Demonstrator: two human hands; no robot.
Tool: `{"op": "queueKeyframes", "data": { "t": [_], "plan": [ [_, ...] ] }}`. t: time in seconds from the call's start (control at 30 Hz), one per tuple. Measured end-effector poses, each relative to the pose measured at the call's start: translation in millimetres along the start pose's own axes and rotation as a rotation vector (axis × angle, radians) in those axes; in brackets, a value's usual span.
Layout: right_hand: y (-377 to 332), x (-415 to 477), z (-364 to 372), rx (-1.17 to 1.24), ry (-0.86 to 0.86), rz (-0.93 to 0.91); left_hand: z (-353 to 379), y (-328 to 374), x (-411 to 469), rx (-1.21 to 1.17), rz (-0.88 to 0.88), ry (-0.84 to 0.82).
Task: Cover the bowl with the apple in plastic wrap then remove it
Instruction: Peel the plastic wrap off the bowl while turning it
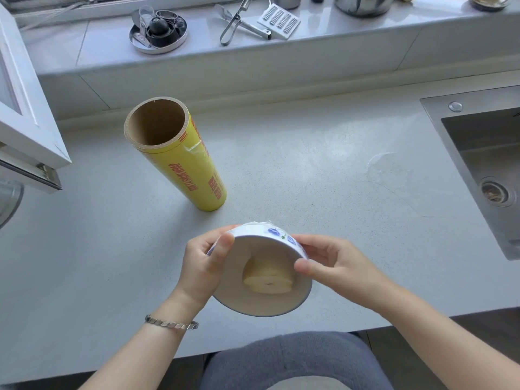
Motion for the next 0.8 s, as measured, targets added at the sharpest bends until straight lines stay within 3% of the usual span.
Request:
{"op": "queueKeyframes", "data": {
  "t": [0.27,0.43,0.57,0.8],
  "plan": [
    [8,10,7,0.073,-0.033,-0.008,0,1,0,-0.034,-0.01,-0.007],
    [5,17,3,0.023,-0.206,0.103,-1,-1,-2,-0.02,-0.021,-0.033],
    [-9,35,-9,-0.007,-0.112,0.108,1,-2,-1,0.012,-0.025,-0.058],
    [-7,51,2,0.002,-0.128,0.237,7,-1,1,0.066,-0.027,-0.106]
  ]
}}
Point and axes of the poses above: each hand's wrist, its own x-axis towards the middle knuckle, its own z-axis out of the palm, y = z × x, the point moved 7 cm from there along x, towards the middle knuckle, and after that the axes turned 11 degrees about -z, right-handed, at the moved point
